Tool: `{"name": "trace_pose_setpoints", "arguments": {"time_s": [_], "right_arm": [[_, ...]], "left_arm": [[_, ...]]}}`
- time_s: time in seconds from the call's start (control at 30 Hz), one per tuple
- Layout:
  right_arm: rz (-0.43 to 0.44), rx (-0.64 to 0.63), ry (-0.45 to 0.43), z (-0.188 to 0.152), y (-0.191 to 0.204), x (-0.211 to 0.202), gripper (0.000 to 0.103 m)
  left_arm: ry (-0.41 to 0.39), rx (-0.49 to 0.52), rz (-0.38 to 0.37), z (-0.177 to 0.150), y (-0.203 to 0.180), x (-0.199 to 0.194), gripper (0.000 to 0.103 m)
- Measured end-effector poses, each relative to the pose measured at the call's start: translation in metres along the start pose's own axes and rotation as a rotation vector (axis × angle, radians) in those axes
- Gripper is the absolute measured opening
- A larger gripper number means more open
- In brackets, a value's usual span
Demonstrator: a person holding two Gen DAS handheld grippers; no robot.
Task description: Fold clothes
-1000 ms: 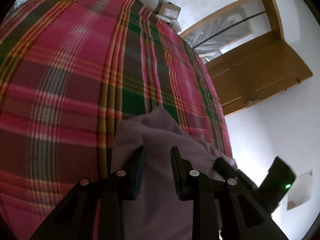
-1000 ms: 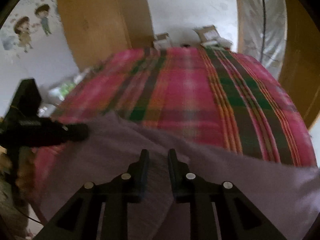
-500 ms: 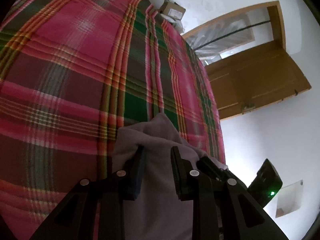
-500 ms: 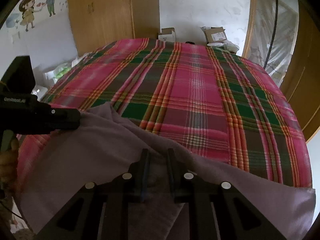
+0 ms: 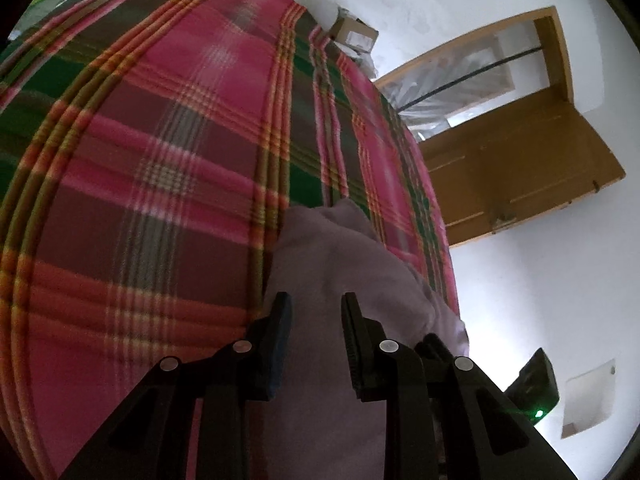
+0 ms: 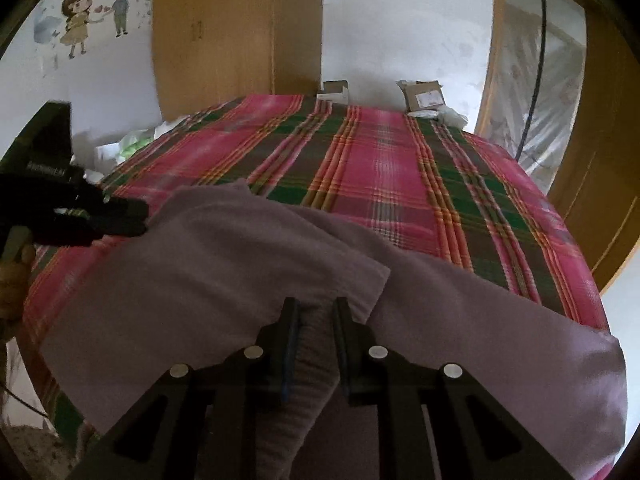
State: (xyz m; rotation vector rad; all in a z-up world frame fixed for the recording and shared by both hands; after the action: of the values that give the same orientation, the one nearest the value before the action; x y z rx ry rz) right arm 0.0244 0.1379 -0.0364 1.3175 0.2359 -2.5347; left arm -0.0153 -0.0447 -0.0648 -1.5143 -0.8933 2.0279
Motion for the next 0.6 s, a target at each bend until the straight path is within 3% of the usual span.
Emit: {"name": "trace_pose_setpoints", "arguments": {"time_s": [0.23, 0.5, 0.6], "right_arm": [[0.056, 0.009, -0.041, -0.016, 0.012, -0.021, 0.017], [0.058, 0.083, -0.094, -0.025, 0.010, -0.031, 0.018], [0.064, 0.050, -0.100, -0.030, 0.018, -0.037, 0.018]], "left_arm": [[-0.021, -0.019, 0.011, -0.018, 0.011, -0.015, 0.027], [0.002, -0.035, -0.014, -0.035, 0.015, -0.013, 0.027], [0.001, -0.024, -0.017, -0.039, 0.012, -0.014, 0.027]]}}
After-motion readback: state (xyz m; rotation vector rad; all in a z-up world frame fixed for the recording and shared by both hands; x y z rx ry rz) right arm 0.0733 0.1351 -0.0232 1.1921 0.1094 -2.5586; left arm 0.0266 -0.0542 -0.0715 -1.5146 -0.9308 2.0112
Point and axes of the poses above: each gripper's, at about its wrist camera, not at the fingertips, and x roughly the way its jaws point, y to its left, z to its top, the point moved 9 cm from there along x, roughly the way its jaws point, and after that the axes turned 11 degrees about y, right-handed, at the moved point
